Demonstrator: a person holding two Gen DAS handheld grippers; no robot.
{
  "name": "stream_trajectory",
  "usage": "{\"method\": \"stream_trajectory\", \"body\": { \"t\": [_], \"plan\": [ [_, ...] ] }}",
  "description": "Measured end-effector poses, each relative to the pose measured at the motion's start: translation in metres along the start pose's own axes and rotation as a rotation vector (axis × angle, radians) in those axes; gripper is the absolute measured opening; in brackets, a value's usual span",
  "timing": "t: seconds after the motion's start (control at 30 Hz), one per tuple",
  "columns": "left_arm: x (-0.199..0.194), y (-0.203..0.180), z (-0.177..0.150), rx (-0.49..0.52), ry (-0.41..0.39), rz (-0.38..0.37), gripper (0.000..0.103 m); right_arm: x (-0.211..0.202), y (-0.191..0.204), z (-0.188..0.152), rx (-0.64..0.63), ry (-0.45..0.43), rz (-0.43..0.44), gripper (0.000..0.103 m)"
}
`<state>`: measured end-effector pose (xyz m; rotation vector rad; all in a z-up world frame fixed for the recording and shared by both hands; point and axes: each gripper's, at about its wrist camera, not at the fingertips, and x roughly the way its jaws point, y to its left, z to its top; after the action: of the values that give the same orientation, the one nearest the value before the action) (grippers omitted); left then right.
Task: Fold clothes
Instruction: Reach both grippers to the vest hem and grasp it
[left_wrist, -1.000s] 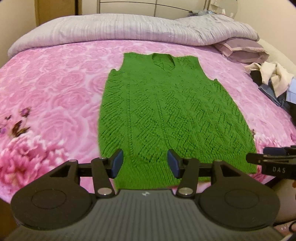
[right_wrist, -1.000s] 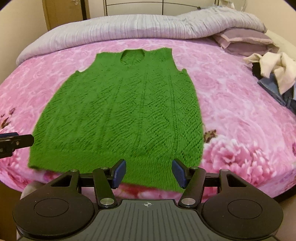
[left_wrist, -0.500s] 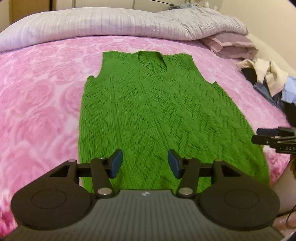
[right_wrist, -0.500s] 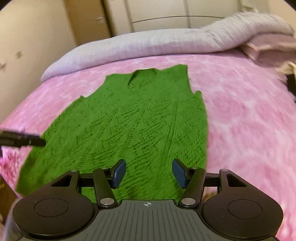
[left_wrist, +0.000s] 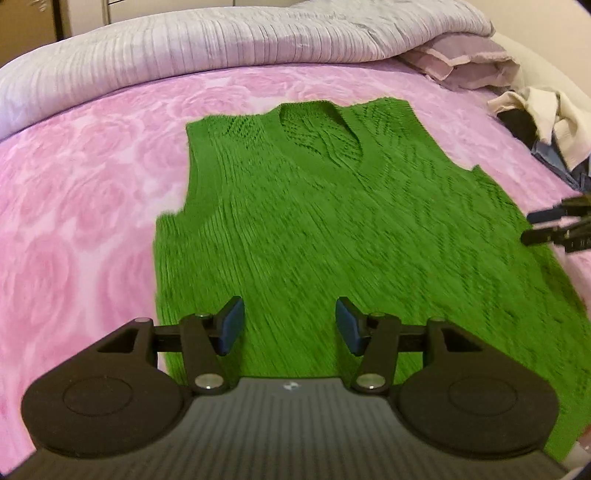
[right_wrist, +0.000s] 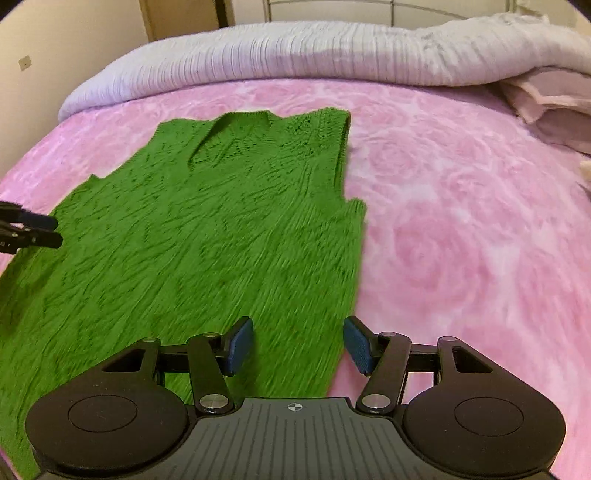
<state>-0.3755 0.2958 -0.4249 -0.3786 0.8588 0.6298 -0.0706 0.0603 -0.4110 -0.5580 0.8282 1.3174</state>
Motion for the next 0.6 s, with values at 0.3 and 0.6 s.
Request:
{"method": "stream_trajectory", "body": {
  "t": [0.3,0.6],
  "plan": [
    [0.061,0.052,0.062,-0.015,0.023,-0.053,0.05,0.052,-0.044,0.077,-0.029,0.006,0.083,0.059],
    [0.117,0.109,0.125,-0.116,0.033,-0.128,0.05,0.105,-0.082,0.152,0.002,-0.007,0.156,0.053]
  ]
}}
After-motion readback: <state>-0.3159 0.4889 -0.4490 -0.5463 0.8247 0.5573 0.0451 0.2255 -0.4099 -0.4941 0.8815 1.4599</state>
